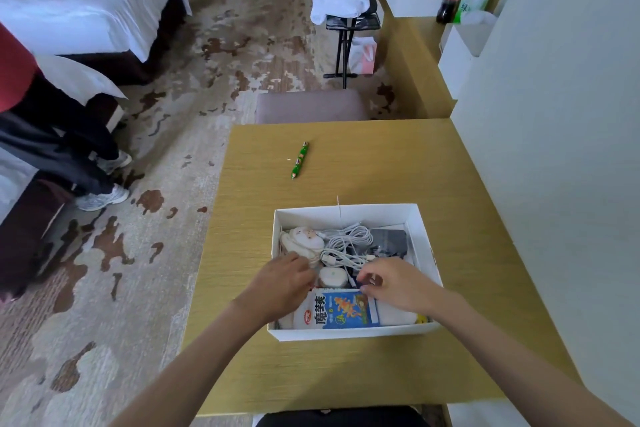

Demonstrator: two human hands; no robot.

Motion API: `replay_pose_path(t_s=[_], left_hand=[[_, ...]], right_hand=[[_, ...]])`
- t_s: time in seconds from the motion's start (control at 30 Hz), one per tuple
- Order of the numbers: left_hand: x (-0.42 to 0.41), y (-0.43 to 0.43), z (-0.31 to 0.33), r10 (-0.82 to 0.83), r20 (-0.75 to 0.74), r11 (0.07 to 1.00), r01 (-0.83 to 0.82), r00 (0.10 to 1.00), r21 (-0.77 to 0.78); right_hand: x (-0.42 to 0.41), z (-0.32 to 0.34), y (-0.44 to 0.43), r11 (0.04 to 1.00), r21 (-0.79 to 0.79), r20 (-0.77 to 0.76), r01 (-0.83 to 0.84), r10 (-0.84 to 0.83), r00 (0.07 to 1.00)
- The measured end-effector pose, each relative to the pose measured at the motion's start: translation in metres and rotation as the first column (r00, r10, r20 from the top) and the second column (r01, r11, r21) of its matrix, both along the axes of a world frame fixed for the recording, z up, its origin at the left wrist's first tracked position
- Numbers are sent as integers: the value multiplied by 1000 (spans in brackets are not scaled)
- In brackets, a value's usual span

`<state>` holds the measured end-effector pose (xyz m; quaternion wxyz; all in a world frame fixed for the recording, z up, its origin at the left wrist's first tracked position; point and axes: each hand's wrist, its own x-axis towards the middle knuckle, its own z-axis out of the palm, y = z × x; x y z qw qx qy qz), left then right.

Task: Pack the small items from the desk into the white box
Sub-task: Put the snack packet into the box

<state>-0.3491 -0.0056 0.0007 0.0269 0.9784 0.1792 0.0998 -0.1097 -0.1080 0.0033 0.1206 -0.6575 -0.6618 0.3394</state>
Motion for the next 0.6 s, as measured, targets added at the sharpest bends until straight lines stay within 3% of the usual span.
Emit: replay_pose_path(t_s=[0.17, 0.37, 0.5, 0.6], left_hand=[[7, 19, 11, 210, 152, 967, -183, 966, -174], [29, 48, 19, 482, 260, 862, -399, 836, -313], [39, 84, 21, 629, 191, 727, -485, 753, -486], [52, 121, 13, 611, 55, 666, -475, 790, -576]], right_hand=[[25, 16, 12, 990, 102, -124, 99, -86, 989], [64, 41, 50, 961, 206, -218, 185, -139, 966], [70, 47, 87, 951, 221, -200, 216, -173, 964], [72, 42, 119, 959, 204, -138, 199, -173, 975]])
